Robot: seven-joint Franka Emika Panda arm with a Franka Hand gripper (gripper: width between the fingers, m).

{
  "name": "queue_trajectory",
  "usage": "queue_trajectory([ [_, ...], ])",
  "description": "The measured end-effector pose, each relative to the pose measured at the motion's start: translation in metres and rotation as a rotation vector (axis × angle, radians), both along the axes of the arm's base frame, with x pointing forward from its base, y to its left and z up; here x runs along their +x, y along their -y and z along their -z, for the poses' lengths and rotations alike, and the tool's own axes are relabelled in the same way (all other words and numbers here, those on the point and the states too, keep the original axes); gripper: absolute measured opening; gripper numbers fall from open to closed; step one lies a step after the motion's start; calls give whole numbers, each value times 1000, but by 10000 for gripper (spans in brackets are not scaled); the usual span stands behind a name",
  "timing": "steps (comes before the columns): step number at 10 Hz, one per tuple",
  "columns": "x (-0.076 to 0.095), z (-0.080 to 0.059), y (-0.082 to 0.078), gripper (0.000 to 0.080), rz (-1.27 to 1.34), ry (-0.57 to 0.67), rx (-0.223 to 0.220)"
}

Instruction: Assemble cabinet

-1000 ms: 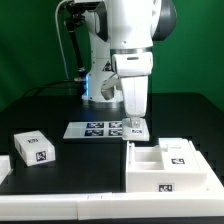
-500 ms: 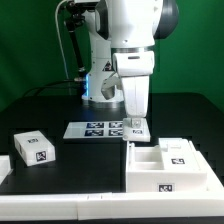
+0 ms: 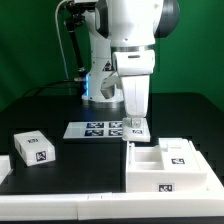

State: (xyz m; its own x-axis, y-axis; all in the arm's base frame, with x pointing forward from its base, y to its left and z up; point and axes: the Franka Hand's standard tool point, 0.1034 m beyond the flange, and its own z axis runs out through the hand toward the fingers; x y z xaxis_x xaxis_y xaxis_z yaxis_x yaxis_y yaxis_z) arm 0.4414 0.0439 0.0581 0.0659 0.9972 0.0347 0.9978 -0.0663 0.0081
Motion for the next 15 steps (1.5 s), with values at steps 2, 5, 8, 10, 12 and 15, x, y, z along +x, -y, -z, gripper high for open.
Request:
queue_trajectory([
  [2,6,0,-5,70,21,3,5],
  [5,12,0,-8,70,43,8,9],
  [8,12,1,-8,70,45,6,10],
  [10,17,3,-8,70,52,7,13],
  [12,22,1,-8,70,63,14,15],
  [15,22,2,-8,70,73,13,15],
])
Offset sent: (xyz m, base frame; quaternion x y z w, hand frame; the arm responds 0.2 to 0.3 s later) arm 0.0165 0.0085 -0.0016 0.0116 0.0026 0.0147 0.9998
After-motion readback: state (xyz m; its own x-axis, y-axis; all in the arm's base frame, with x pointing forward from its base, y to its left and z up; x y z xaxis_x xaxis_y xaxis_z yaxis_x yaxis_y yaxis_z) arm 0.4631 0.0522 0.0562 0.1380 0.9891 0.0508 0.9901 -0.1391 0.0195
